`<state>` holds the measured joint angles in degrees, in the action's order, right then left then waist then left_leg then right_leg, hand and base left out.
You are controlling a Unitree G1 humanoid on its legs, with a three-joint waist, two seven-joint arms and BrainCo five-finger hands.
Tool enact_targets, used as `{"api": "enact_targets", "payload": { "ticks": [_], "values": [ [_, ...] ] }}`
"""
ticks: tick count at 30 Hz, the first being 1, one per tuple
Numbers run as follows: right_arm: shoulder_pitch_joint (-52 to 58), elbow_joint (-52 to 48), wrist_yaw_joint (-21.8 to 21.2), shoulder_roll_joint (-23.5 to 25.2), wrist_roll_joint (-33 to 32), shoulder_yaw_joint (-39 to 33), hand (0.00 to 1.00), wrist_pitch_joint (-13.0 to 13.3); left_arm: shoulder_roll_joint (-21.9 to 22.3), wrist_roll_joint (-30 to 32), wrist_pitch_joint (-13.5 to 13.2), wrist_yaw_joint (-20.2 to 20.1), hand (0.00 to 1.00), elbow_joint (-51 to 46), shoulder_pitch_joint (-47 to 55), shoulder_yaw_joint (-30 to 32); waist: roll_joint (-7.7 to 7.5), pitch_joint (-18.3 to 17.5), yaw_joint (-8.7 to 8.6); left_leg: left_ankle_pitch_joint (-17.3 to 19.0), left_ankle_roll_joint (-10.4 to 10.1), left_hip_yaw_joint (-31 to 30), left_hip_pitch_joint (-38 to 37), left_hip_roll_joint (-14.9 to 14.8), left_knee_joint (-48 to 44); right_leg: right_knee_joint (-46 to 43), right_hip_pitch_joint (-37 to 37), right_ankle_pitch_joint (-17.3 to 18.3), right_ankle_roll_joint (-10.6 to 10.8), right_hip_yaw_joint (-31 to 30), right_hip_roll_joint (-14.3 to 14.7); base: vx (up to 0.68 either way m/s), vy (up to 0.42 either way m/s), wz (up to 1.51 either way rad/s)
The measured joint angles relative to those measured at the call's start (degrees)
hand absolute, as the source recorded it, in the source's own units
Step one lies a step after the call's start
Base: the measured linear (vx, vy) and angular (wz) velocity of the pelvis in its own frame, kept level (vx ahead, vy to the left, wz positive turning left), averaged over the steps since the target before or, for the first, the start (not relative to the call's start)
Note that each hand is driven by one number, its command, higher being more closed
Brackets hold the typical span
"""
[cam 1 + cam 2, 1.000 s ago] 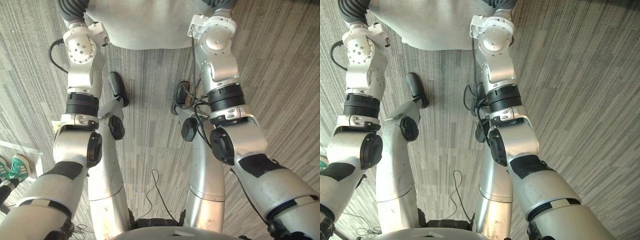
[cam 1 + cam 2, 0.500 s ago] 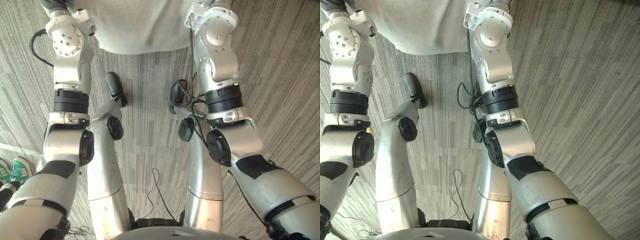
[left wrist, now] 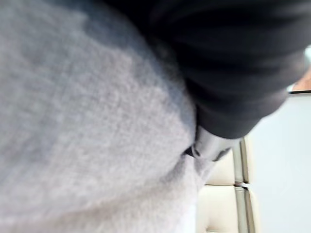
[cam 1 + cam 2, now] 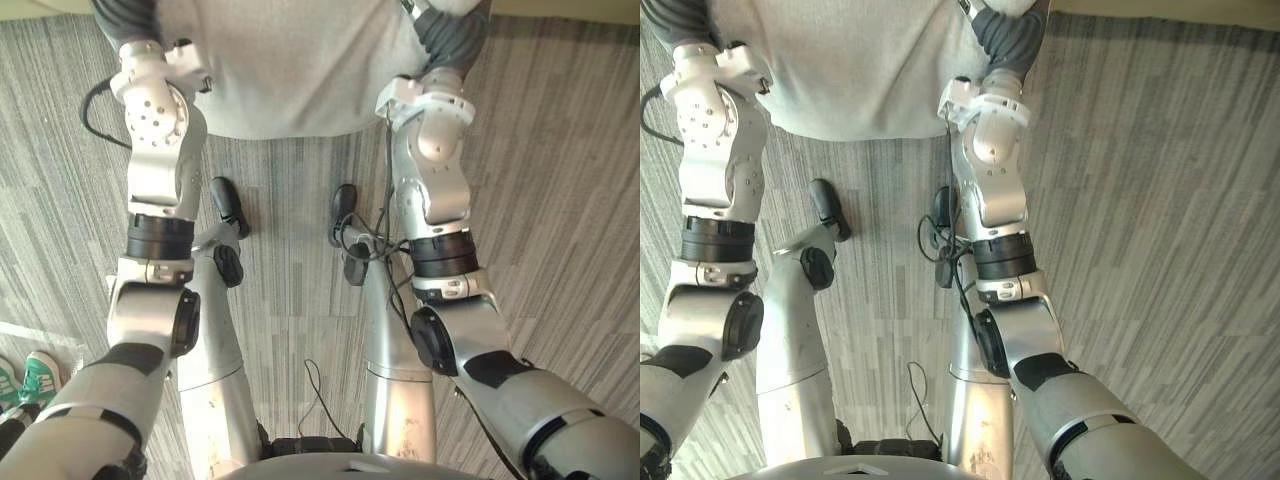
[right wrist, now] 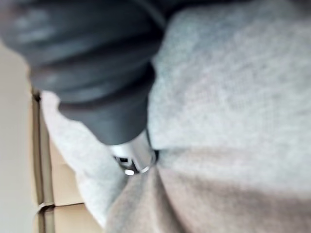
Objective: Pick up cushions and gather them together orderly.
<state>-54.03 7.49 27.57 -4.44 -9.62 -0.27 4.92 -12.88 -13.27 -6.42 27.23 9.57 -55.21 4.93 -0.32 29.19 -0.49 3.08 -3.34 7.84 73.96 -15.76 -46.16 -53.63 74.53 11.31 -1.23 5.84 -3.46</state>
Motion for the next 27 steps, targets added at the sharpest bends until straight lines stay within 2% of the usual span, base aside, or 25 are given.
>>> {"api": "enact_targets", "payload": {
  "ticks": [2, 4, 5, 6, 10, 15, 19, 24, 27],
  "values": [
    [4.45, -3.41, -1.19, 0.06, 0.85, 0.91, 1.0, 1.17, 2.34, 0.02, -1.69, 0.0, 1.0, -4.11, 5.32, 0.22, 0.02, -0.11, -0.21, -0.1, -0.18, 0.17, -4.41, 0.29, 1.82, 1.63, -4.39, 0.0, 0.01, 0.14, 0.01, 0.04, -0.01, 0.02],
    [8.47, -5.01, -1.49, 0.75, 1.11, 1.9, 1.0, 1.21, 5.12, 0.1, -1.85, 0.04, 1.0, -6.78, 10.57, -0.25, -0.01, -0.62, -0.21, -0.14, -0.33, 0.4, -9.63, 0.49, 3.94, 3.69, -9.7, 0.02, 0.0, 0.76, -0.15, 0.05, -0.016, 0.05],
    [13.52, -6.02, -1.83, 1.49, 1.2, 2.9, 1.0, 1.76, 6.97, 0.13, -2.78, 0.03, 1.0, -8.35, 16.03, -1.07, -0.1, -5.67, -0.22, -0.13, -0.54, 0.57, -10.13, 0.84, 5.44, 4.85, -9.99, 0.16, 0.08, 0.83, -0.27, 0.06, -0.016, 0.08],
    [15.63, -7.16, -2.28, 1.74, 1.27, 3.21, 1.0, 1.91, 7.56, 0.31, -3.04, -0.04, 1.0, -9.47, 18.09, -1.47, -0.13, -6.42, -0.09, -0.06, -0.65, 0.67, -11.29, 0.9, 6.03, 5.41, -11.18, 0.3, 0.19, 0.86, -0.28, 0.11, -0.015, 0.07],
    [29.66, -13.5, -5.56, 1.86, 3.04, 6.14, 1.0, 3.08, 10.44, 3.04, -4.21, -0.74, 1.0, -15.2, 31.21, -4.11, -0.12, -6.48, 0.47, 0.27, -1.14, 1.79, -23.75, 1.5, 10.07, 9.85, -23.57, 0.53, 0.49, 0.94, -0.31, 0.1, -0.01, 0.0],
    [44.48, -17.34, -9.3, 1.82, 3.13, 6.95, 1.0, 3.6, 11.37, 4.72, -4.75, -4.84, 1.0, -17.99, 44.9, -7.73, -0.19, -8.47, 0.47, 1.13, -1.23, 3.1, -36.34, 2.21, 14.49, 15.75, -36.4, 0.28, 1.52, 0.92, -0.16, 0.11, 0.038, -0.03],
    [57.82, -24.36, -13.36, 1.62, 3.38, 7.58, 1.0, 3.61, 11.5, 5.11, -4.75, -9.34, 1.0, -21.48, 57.43, -9.7, -0.19, -14.0, 0.53, 2.47, -1.15, 5.34, -47.05, 2.28, 18.54, 23.04, -47.53, -0.85, 2.71, -0.19, 0.69, 0.14, 0.077, -0.17],
    [64.43, -27.42, -16.41, 1.58, 5.04, 7.63, 1.0, 3.71, 11.21, 6.2, -4.83, -12.8, 1.0, -22.66, 63.55, -9.78, 0.02, -19.3, 0.48, 3.13, -1.2, 6.72, -53.72, 2.64, 21.9, 27.86, -54.55, -1.34, 3.08, -0.53, 0.72, 0.1, 0.043, -0.09],
    [67.16, -27.79, -17.37, 1.65, 5.52, 7.6, 1.0, 3.7, 11.33, 6.19, -4.8, -14.49, 1.0, -22.67, 66.06, -9.78, 0.35, -20.65, 0.71, 3.19, -1.33, 6.8, -56.93, 2.89, 23.22, 28.92, -57.81, -1.13, 3.1, -0.29, 0.63, 0.08, -0.005, 0.06]
  ]
}}
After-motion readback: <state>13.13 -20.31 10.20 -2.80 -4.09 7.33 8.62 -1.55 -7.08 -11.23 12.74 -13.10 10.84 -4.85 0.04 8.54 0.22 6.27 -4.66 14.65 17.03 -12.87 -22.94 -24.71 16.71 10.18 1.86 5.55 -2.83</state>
